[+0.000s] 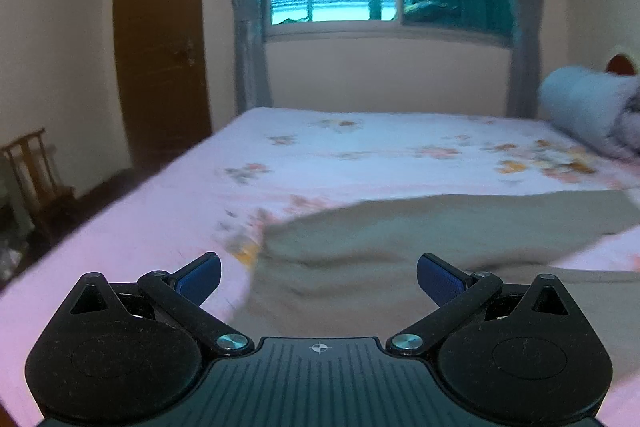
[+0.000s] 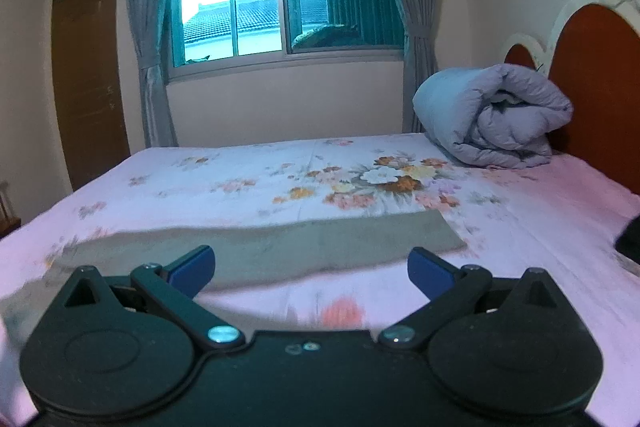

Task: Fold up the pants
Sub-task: 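Lower the left gripper onto the sweatpants and close on the fabric while the right gripper grasps beside it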

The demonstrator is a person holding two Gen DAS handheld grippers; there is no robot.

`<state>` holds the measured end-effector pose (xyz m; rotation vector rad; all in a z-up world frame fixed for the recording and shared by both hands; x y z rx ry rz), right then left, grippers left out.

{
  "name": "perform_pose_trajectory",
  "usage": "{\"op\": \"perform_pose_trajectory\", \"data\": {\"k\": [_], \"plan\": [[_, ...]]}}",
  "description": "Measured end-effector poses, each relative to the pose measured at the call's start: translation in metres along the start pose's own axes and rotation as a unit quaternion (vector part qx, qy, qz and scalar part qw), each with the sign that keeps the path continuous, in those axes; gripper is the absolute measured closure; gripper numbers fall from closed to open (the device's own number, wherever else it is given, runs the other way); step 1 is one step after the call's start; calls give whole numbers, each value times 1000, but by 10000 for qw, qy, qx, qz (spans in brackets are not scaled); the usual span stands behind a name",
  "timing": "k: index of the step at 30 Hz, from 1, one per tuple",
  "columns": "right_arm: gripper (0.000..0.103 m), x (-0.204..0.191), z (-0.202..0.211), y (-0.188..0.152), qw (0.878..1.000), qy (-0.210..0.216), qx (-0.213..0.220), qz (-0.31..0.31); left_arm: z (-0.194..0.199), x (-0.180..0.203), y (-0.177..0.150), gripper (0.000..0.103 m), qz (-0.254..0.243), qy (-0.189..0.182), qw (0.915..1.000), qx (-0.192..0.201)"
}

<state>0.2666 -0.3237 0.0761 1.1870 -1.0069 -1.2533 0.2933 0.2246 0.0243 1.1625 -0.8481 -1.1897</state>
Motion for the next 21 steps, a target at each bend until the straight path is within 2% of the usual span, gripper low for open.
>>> {"op": "perform_pose_trajectory", "data": {"k": [5, 10, 15, 17, 21], "plan": [[6, 11, -104, 1, 9992, -202, -336, 47, -111, -26, -5, 0, 55, 10, 9990, -439], [6, 7, -189, -27, 9966, -88, -789, 220, -202, -24, -37, 0, 75, -168, 9956, -921], [6, -2, -238, -47, 9948, 30, -935, 391, -267, -36, -54, 1, 452, -272, 9929, -1069], [6, -6, -254, -54, 9945, 117, -976, 370, -290, -38, -61, 16, 498, -276, 9913, -1189], [6, -16, -284, -67, 9935, 243, -1071, 306, -318, -45, -80, 16, 527, -177, 9872, -1493]]}}
Point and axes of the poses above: each gripper's, at about its wrist camera, not at the fingertips, and z roughly against the way its jaws point, x to its right, y to its top, the point moved 8 cm from there along -z, roughly the way its jaws point, and after that the axes turned 12 degrees about x, right-handed, at the moved point
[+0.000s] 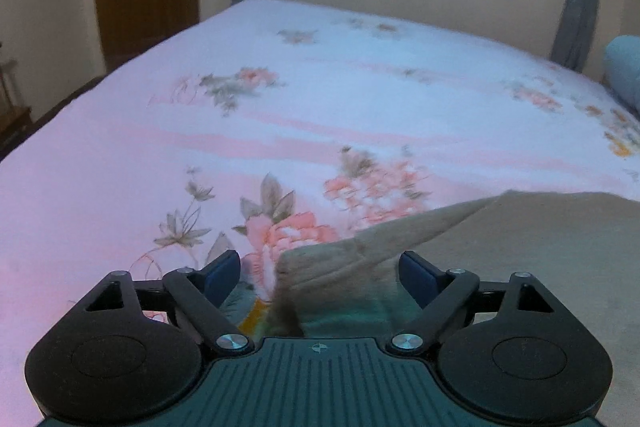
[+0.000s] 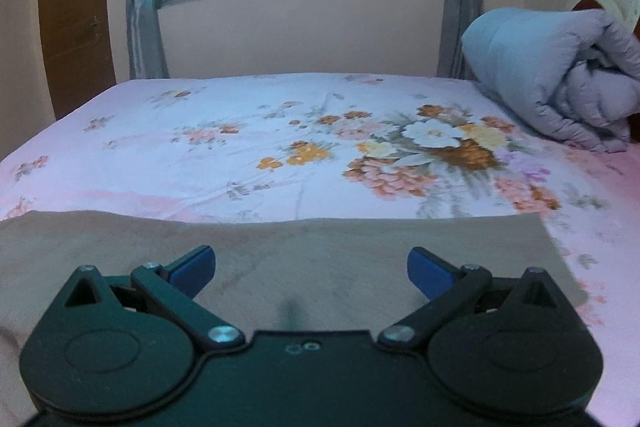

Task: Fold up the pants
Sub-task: 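Lower the left gripper onto the sweatpants and close on the fabric while the right gripper grasps beside it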

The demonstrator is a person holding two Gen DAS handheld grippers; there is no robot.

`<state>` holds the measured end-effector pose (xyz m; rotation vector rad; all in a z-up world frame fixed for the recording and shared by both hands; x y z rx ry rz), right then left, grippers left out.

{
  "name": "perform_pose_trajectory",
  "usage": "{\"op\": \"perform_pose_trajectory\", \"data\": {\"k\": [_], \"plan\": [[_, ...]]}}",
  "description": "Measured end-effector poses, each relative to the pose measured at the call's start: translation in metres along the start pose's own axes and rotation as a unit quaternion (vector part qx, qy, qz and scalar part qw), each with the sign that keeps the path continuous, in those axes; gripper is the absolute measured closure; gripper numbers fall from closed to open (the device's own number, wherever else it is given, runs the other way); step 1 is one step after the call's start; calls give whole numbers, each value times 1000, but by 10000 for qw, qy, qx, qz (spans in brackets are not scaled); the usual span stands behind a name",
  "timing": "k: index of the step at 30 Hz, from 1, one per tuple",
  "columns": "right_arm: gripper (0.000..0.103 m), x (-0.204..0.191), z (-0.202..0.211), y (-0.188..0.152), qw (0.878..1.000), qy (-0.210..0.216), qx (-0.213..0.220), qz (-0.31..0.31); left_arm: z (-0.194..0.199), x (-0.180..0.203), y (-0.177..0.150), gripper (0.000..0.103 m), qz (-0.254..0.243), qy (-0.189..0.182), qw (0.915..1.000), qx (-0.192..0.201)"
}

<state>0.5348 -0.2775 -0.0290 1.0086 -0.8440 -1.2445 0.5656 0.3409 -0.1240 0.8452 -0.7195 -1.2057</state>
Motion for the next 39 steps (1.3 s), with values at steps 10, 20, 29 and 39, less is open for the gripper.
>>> {"op": "perform_pose_trajectory", "data": {"k": [10, 20, 29, 39], "plan": [[11, -56, -80, -4, 9928, 1042, -360, 468, -17, 17, -18, 67, -198, -567, 9980, -173], [41, -92, -147, -18, 9553, 2015, -1039, 1899, 7, 9, 0, 83, -65, -870, 9962, 7], [81, -104, -152, -35, 9248, 2420, -1802, 2316, 0, 11, -6, 83, -81, -775, 9970, -40], [103, -103, -42, 21, 9431, 2152, -862, 2384, 77, 7, 38, 87, 89, -1452, 9850, 924]]}}
Point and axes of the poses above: each gripper's, at about its wrist camera, not at the fingertips, and z roughly against the way its jaws point, x to its right, y to its top, the point moved 8 cm from there along -z, roughly the way its jaws point, and after that the axes turned 12 degrees about x, right-handed, at the moved point
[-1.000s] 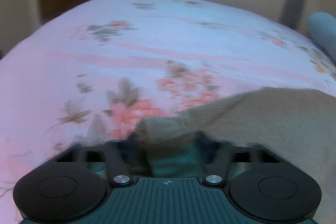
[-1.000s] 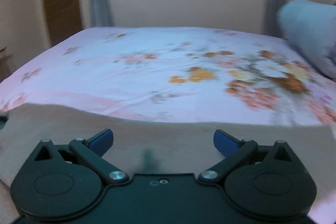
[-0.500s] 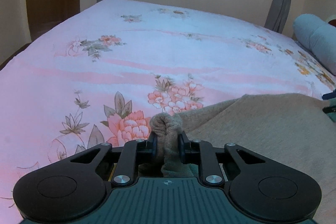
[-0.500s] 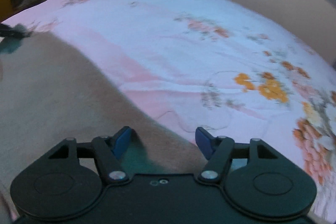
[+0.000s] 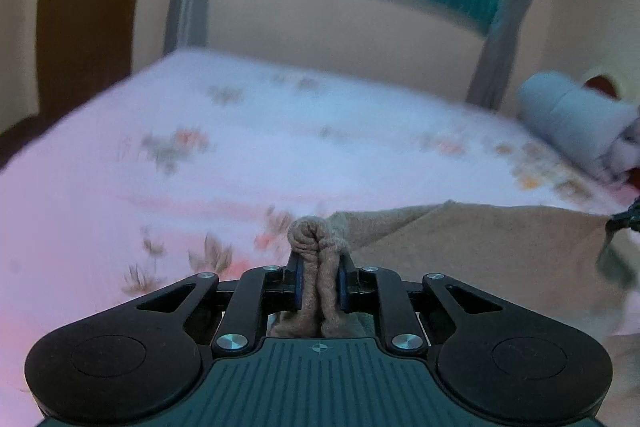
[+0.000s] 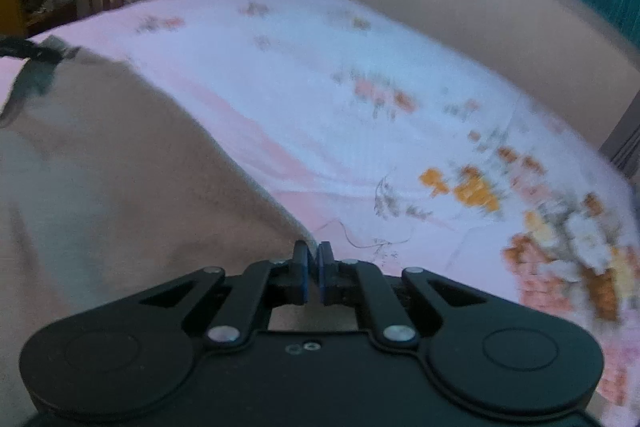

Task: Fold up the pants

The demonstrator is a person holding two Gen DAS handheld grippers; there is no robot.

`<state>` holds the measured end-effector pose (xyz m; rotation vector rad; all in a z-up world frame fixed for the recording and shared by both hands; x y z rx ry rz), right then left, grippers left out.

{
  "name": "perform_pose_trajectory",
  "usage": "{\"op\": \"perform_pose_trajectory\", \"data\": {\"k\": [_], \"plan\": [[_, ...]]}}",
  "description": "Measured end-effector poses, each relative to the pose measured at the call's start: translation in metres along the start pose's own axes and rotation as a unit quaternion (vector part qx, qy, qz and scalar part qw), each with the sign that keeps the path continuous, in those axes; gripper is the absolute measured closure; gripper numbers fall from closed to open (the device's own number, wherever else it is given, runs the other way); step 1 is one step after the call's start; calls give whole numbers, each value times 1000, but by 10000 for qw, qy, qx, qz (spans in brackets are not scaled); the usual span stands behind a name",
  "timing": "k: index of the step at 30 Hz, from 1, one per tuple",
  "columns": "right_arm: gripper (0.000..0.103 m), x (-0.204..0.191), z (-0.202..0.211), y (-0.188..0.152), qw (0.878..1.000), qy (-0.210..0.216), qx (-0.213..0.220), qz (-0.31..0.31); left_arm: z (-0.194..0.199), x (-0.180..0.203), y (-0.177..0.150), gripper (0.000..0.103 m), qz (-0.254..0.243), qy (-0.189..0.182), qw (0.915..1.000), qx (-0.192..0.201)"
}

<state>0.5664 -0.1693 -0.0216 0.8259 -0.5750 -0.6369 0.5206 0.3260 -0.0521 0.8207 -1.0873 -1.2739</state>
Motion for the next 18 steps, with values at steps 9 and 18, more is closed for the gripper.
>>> {"op": "perform_pose_trajectory", "data": {"k": [9, 18], "plan": [[103, -85, 153, -22, 9983, -300, 231, 435, 131, 12, -11, 88, -147, -646, 9972, 340], [81, -142, 224, -134, 9787, -1142, 562, -1611, 227, -15, -127, 71, 486, 750, 9940, -638]]}}
Point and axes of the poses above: each gripper's, at about its wrist camera, not at the fingertips, and z roughly against the way its jaws point, x to its right, y to its top, the point moved 8 cm from there along -z, roughly the way its jaws point, and after that the axes turned 12 degrees about x, right-handed, at the moved point
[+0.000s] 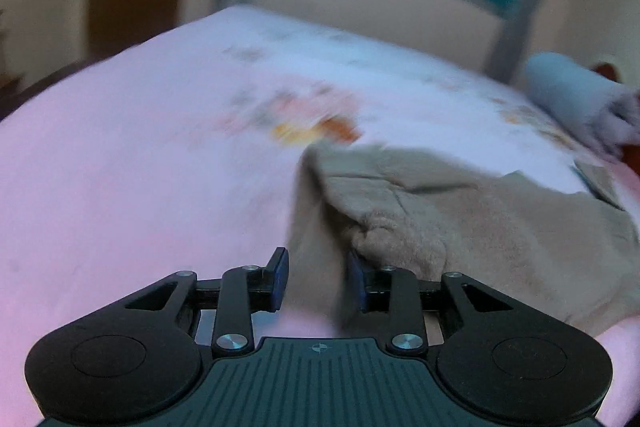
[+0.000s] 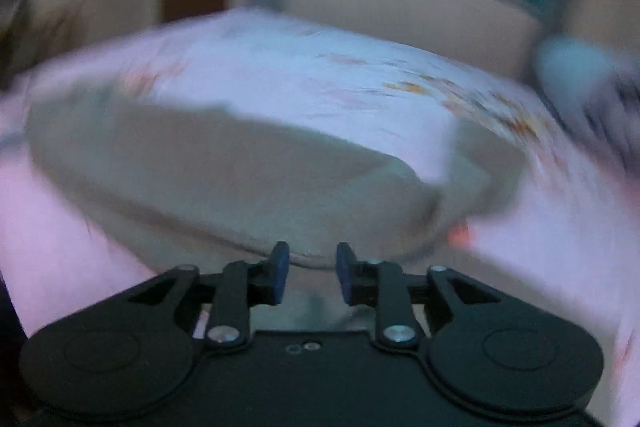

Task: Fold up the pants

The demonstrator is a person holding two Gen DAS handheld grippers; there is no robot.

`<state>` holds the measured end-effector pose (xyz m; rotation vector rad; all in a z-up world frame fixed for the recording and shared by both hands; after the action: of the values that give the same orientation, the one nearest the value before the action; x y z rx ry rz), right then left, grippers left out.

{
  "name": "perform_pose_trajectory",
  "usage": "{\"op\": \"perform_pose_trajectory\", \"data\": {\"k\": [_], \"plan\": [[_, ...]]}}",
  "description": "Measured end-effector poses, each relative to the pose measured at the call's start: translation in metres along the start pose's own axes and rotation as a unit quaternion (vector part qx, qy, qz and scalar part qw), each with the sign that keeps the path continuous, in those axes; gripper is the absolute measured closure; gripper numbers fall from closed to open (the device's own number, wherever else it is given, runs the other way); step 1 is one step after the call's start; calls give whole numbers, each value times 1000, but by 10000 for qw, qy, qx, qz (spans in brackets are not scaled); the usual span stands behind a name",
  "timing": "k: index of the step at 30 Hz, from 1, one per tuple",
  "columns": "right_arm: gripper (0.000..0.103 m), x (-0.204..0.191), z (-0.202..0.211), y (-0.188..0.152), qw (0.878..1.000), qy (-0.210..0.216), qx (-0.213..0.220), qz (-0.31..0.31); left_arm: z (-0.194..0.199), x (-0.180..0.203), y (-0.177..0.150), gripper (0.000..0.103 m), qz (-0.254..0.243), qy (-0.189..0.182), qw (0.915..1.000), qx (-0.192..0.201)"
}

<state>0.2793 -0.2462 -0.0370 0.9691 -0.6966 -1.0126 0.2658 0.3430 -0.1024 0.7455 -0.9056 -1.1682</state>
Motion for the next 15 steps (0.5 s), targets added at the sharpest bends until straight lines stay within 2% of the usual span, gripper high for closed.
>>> {"op": "perform_pose_trajectory", "data": {"k": [4, 7, 9, 10, 11, 13, 15], "plan": [[68, 32, 2, 7, 9886, -296, 296, -1443, 29, 1, -10, 71, 758, 81, 9971, 65], [66, 39, -7, 12, 9839, -403, 312, -1711, 32, 15, -12, 71, 1189, -128, 9928, 62], [61, 43, -16, 11, 9822, -451, 296, -1800, 27, 23, -11, 71, 1378, -176, 9903, 54], [56, 44, -17, 7, 9804, -507, 272, -1885, 21, 24, -11, 70, 1524, -193, 9881, 26], [48, 44, -17, 1, 9777, -575, 235, -2008, 14, 26, -9, 57, 1697, -178, 9853, 9], [46, 45, -18, -9, 9690, -662, 182, -2372, 3, 26, -8, 35, 2142, -207, 9766, 42], [46, 51, -23, -15, 9588, -686, 169, -2753, -8, 29, -4, 35, 2320, -205, 9725, 62]]}}
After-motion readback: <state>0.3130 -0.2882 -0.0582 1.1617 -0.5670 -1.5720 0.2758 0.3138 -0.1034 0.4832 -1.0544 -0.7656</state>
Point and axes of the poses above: each gripper's, at about its wrist camera, not at the fingertips, and z roughly against the way its jaws point, x to its right, y to its top, the point moved 8 cm from there along -z, roughly the way its jaws point, and after that the axes turned 12 degrees about x, right-handed, at the moved point
